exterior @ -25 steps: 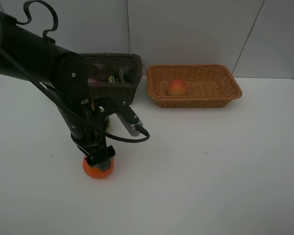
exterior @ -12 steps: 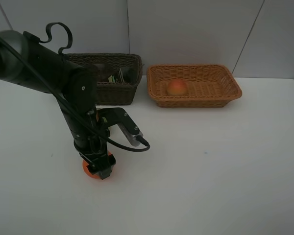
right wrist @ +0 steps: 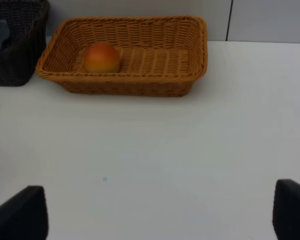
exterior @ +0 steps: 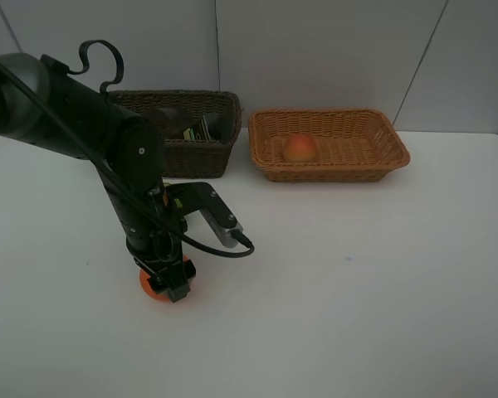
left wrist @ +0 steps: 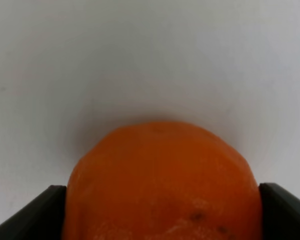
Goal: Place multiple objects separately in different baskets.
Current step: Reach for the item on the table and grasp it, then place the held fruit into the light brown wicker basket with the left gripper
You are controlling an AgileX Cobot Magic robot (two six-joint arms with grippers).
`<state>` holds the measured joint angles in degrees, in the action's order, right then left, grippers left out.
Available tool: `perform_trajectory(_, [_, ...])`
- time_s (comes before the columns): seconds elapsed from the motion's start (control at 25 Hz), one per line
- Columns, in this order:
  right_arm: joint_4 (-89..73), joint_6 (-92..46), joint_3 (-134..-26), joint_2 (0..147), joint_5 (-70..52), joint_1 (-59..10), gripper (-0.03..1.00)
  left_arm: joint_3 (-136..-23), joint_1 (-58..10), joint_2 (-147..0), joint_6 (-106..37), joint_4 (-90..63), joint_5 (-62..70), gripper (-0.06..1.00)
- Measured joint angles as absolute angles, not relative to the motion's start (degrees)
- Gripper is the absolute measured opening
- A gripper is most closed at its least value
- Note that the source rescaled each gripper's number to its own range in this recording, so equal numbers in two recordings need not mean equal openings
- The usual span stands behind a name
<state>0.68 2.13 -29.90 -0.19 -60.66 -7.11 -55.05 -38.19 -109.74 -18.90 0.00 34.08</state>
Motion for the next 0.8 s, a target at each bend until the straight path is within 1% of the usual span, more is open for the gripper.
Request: perform_trajectory(0.8, [0.7,2.1,-29.9,-0.2,-60.7,-7.1,0.97,-55.1,-38.2,-109.3,-18.8,0.0,34.1,0.92])
